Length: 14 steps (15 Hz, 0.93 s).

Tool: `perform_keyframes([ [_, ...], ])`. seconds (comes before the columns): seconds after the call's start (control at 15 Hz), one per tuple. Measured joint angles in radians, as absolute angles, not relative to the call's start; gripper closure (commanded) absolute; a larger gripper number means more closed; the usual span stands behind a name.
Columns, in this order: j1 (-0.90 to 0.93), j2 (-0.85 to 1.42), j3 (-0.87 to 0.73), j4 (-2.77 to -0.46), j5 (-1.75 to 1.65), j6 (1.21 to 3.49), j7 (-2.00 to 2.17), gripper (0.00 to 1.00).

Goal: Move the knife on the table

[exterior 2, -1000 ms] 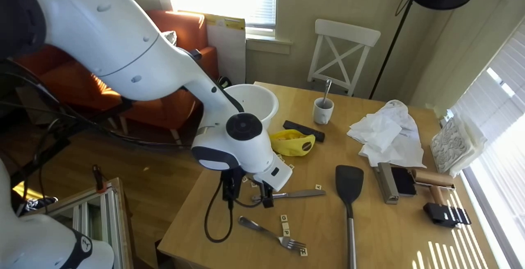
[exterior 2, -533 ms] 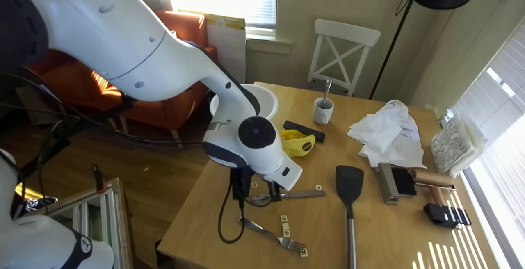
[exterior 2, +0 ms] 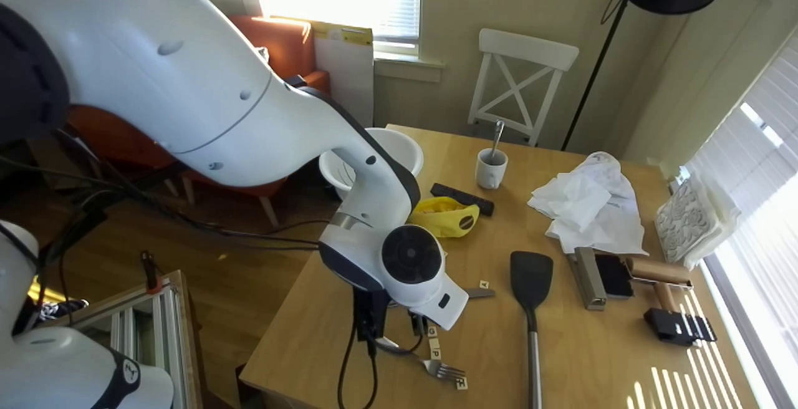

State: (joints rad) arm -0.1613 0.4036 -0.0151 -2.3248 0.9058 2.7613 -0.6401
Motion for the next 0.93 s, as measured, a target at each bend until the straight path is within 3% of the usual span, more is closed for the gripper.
perform_keyframes([
  [0.13,-0.167,0.420,-0.012,-2.322,0.906,2.755,-0.649,0.02],
  [0.27,-0.167,0.436,-0.007,-2.316,0.906,2.755,-0.649,0.10],
  [0.4,-0.166,0.448,0.000,-2.308,0.906,2.755,-0.649,0.27],
  [0.67,-0.167,0.457,0.003,-2.291,0.906,2.755,-0.649,0.53],
  [0.93,-0.167,0.464,0.004,-2.281,0.906,2.755,-0.649,0.69],
])
